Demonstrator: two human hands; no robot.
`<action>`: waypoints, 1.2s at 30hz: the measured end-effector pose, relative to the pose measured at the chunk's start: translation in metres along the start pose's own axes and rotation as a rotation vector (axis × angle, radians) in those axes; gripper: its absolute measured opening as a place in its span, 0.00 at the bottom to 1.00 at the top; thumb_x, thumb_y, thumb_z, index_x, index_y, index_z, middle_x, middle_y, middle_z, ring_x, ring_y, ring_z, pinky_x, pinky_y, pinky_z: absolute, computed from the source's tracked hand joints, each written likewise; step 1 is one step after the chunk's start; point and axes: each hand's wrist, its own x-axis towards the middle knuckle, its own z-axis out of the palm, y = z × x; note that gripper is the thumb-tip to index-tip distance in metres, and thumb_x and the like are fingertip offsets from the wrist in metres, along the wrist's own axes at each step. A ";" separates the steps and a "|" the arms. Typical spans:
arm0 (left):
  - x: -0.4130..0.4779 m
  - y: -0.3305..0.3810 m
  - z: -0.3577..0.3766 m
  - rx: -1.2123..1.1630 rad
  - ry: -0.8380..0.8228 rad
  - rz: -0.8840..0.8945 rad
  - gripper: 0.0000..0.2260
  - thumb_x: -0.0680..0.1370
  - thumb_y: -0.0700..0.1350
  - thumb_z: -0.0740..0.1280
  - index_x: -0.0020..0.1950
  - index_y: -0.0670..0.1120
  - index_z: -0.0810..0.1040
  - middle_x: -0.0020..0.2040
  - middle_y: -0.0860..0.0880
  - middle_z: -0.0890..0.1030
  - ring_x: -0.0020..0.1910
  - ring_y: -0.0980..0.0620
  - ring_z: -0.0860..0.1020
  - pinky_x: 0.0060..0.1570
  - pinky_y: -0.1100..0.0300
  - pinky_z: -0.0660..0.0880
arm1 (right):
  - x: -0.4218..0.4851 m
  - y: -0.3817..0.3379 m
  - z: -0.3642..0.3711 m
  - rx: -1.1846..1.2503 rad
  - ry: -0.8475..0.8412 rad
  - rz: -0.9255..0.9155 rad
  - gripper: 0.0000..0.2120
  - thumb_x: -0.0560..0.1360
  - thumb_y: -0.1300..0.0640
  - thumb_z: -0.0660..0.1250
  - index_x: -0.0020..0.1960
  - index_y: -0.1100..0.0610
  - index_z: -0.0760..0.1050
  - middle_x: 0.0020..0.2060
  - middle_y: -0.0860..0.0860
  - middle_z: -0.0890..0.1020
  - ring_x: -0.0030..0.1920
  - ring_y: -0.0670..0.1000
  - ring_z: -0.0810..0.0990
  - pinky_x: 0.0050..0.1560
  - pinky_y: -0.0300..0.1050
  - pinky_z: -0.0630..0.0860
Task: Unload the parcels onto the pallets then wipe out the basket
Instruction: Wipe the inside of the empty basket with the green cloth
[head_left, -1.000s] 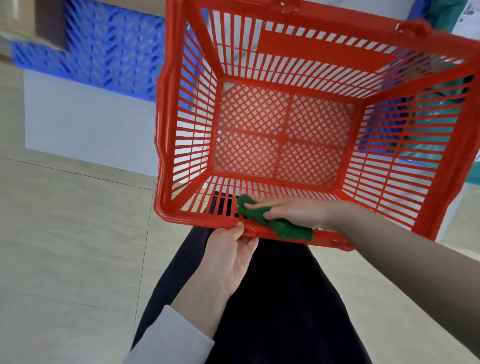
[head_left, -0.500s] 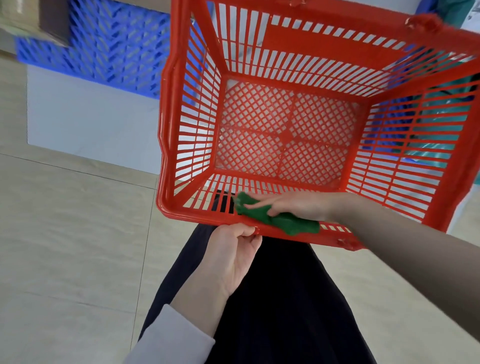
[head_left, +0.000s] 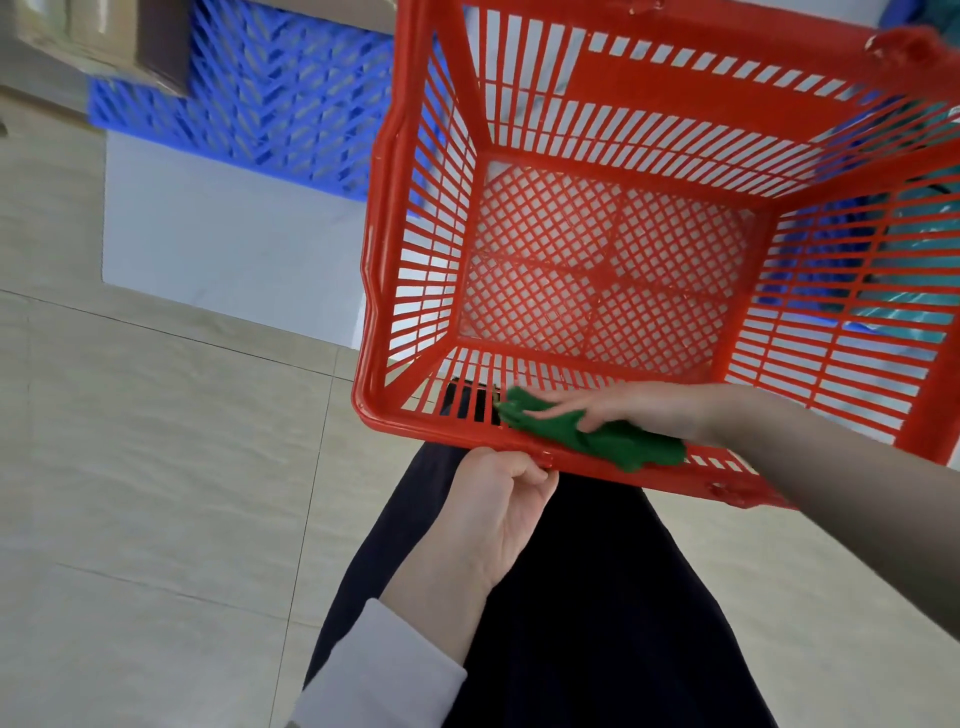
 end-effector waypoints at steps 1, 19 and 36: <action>0.000 0.001 -0.001 0.012 -0.008 -0.003 0.23 0.68 0.21 0.50 0.41 0.40 0.80 0.47 0.40 0.80 0.58 0.42 0.77 0.67 0.44 0.67 | -0.012 0.010 -0.004 0.014 0.025 0.040 0.25 0.78 0.57 0.53 0.49 0.25 0.71 0.56 0.18 0.60 0.66 0.37 0.63 0.65 0.35 0.59; 0.004 0.002 0.001 -0.002 0.104 -0.052 0.07 0.77 0.33 0.60 0.50 0.39 0.76 0.51 0.40 0.81 0.54 0.44 0.80 0.63 0.44 0.71 | 0.036 0.061 -0.032 -0.373 0.163 0.195 0.23 0.80 0.46 0.48 0.73 0.50 0.57 0.76 0.49 0.48 0.75 0.48 0.48 0.74 0.46 0.41; 0.013 0.000 -0.004 -0.041 0.186 -0.058 0.08 0.77 0.33 0.60 0.53 0.40 0.76 0.50 0.38 0.83 0.50 0.41 0.82 0.59 0.40 0.73 | 0.076 0.055 -0.041 -0.357 0.305 0.128 0.23 0.80 0.56 0.55 0.74 0.53 0.57 0.74 0.51 0.59 0.72 0.51 0.60 0.69 0.43 0.55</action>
